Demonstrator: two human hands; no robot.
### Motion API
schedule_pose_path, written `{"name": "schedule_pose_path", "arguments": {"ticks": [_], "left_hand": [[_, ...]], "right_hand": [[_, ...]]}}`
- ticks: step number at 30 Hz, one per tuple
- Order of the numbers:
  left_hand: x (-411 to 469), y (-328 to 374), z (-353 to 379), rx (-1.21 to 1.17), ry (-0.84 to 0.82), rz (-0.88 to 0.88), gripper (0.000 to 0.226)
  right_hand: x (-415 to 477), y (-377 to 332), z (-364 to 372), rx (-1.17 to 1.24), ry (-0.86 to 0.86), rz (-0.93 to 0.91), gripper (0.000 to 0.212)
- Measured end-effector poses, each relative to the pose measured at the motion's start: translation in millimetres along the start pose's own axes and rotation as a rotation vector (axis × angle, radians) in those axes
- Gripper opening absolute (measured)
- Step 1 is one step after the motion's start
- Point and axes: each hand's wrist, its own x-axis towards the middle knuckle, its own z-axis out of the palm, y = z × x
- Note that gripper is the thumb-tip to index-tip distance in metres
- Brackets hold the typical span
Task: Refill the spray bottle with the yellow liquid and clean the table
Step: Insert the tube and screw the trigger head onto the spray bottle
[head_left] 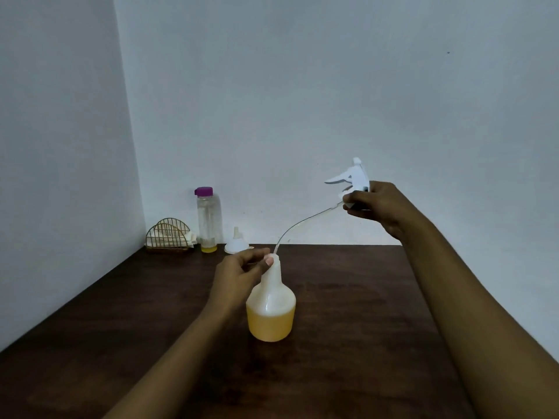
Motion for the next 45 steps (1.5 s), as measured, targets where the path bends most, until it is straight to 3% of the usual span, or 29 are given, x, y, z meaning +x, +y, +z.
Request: {"name": "schedule_pose_path", "arguments": {"ticks": [11,23,34,40,45], "left_hand": [[-11.9,-33.4,10.0,-0.09,-0.064,-0.059,0.056],[-14.2,-45.1,14.3,-0.145,-0.088,-0.056,0.049],[-13.1,-50.0,16.2,-0.131,-0.097,-0.036,0.046],[-13.9,-50.2,15.9,-0.173,-0.095,-0.037,0.042],[-14.3,-51.7,15.7,-0.184,-0.086,-0.043,0.042]], "right_hand": [[-13.7,-29.6,72.1,-0.603,-0.389,-0.184,0.018],[-5.4,9.1,107.2,-0.763,-0.684,-0.173,0.021],[-0.7,8.8,106.7,-0.771,-0.807,-0.152,0.016],[-0.3,19.0,105.2,-0.678,-0.759,-0.119,0.019],[-4.4,12.3,114.9,-0.827,-0.723,-0.167,0.012]]}}
